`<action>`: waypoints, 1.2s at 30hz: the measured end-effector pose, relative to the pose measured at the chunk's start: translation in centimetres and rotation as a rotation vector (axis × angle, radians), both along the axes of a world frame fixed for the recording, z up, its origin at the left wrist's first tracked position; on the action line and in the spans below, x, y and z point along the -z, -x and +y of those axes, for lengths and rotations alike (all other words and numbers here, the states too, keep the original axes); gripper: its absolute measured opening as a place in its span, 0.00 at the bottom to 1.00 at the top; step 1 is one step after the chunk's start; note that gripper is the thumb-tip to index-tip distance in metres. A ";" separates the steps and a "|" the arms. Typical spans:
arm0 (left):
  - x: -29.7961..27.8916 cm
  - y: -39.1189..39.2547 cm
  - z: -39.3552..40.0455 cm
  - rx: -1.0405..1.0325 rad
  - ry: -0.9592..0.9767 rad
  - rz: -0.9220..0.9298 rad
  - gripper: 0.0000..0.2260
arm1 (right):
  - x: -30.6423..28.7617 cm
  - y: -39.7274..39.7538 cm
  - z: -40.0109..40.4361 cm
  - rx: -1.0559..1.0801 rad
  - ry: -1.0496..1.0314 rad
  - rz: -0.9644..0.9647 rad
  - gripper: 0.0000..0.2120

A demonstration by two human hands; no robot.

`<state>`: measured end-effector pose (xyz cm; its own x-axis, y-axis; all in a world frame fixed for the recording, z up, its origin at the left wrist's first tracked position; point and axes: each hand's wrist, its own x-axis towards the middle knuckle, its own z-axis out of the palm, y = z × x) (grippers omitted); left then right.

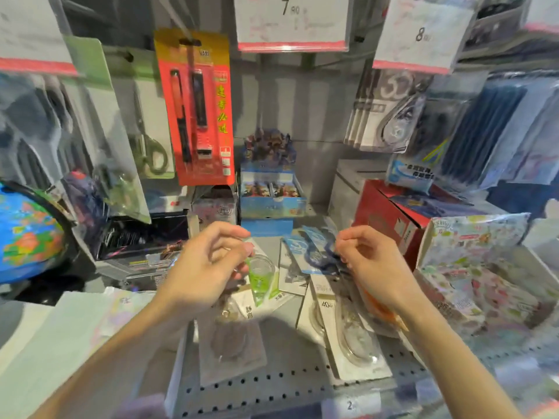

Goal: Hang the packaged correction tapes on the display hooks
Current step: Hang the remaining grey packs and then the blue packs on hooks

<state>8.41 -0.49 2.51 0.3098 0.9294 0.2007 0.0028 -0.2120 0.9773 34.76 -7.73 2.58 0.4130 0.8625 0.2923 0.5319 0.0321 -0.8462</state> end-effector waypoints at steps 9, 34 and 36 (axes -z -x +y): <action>1.3 -7.1 4.3 0.080 -0.017 0.351 0.04 | 3.5 -3.2 5.1 0.077 0.229 -0.403 0.12; 3.9 -12.4 9.1 0.045 0.436 0.305 0.23 | 3.8 -4.5 6.5 -0.004 0.190 -0.295 0.15; 3.2 -12.2 8.9 0.020 0.459 0.249 0.28 | 3.8 -4.6 7.1 0.001 0.197 -0.300 0.14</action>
<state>20.61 8.42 -0.74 0.3147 0.8977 -0.3083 0.2475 0.2360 0.9397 39.32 -0.66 -1.19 0.3349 0.9140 0.2290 0.7573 -0.1165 -0.6426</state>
